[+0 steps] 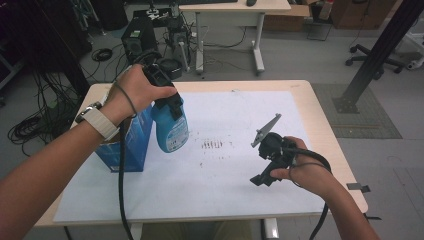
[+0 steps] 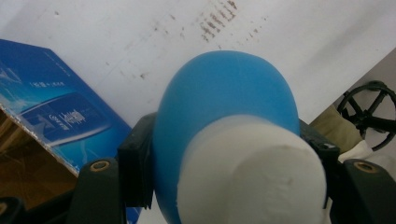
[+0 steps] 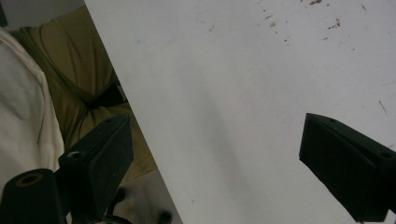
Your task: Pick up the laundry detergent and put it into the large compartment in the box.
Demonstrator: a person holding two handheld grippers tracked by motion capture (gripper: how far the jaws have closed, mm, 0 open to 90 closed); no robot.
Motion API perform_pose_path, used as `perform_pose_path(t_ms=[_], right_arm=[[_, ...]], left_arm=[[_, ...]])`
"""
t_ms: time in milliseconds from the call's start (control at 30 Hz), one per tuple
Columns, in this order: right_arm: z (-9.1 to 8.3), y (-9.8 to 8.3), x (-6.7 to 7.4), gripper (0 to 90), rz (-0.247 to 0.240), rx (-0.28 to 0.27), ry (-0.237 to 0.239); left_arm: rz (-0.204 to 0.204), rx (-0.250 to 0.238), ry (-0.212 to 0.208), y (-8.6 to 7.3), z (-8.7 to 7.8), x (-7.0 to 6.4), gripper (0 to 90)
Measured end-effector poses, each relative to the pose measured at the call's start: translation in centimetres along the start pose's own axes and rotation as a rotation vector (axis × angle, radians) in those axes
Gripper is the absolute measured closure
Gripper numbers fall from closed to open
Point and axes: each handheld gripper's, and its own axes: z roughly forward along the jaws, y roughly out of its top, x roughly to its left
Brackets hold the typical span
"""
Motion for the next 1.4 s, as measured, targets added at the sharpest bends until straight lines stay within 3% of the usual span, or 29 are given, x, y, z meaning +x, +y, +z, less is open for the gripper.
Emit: perform_pose_path(t_ms=[467,1400], right_arm=[[0.1,0.1,0.0,10.4,-0.007,0.0,0.002],[0.1,0.5,-0.1,10.5,-0.019,-0.008,0.002]], left_arm=[[-0.063,-0.009,-0.015,0.0,-2.8,0.1,36.9],[-0.187,-0.039,0.03,-0.9,-7.7,1.5,37.0]])
